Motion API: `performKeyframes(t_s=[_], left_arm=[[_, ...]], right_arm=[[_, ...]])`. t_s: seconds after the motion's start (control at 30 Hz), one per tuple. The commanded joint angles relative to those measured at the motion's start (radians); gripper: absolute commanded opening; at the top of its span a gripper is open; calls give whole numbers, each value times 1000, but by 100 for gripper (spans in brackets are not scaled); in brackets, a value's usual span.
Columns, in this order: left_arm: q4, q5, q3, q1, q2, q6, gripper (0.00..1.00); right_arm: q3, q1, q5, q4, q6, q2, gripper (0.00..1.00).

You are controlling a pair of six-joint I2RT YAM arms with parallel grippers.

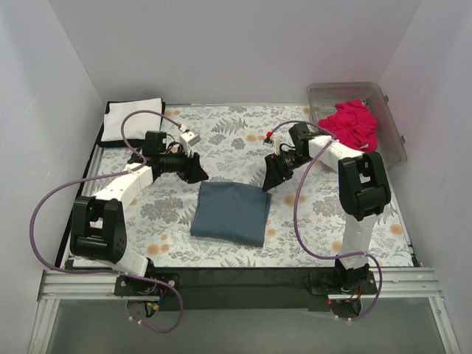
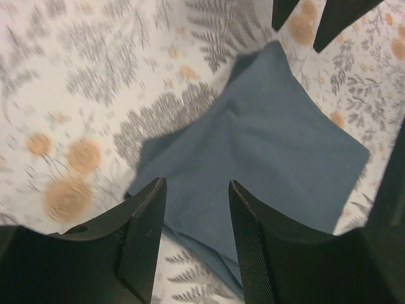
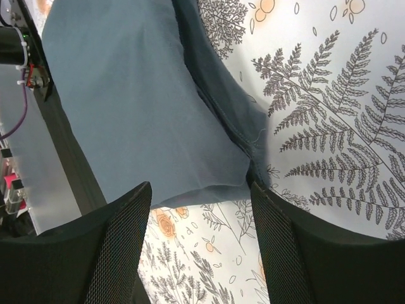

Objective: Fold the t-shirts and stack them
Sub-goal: Fold the tshirt

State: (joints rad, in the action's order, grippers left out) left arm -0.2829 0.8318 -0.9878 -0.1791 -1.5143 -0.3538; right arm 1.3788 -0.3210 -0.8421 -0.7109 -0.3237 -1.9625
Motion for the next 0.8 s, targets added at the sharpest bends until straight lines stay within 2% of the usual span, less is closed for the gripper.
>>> performKeyframes(t_s=[0.0, 0.3, 0.77], left_arm=[[-111, 70, 18, 26, -23, -102, 43], [-111, 75, -49, 70, -171, -120, 47], [-42, 24, -61, 76, -250, -183, 50]], right_arm=[[-21, -4, 28, 36, -6, 51, 70], [-24, -24, 6, 65, -11, 1, 66], [-26, -47, 23, 71, -11, -49, 63]])
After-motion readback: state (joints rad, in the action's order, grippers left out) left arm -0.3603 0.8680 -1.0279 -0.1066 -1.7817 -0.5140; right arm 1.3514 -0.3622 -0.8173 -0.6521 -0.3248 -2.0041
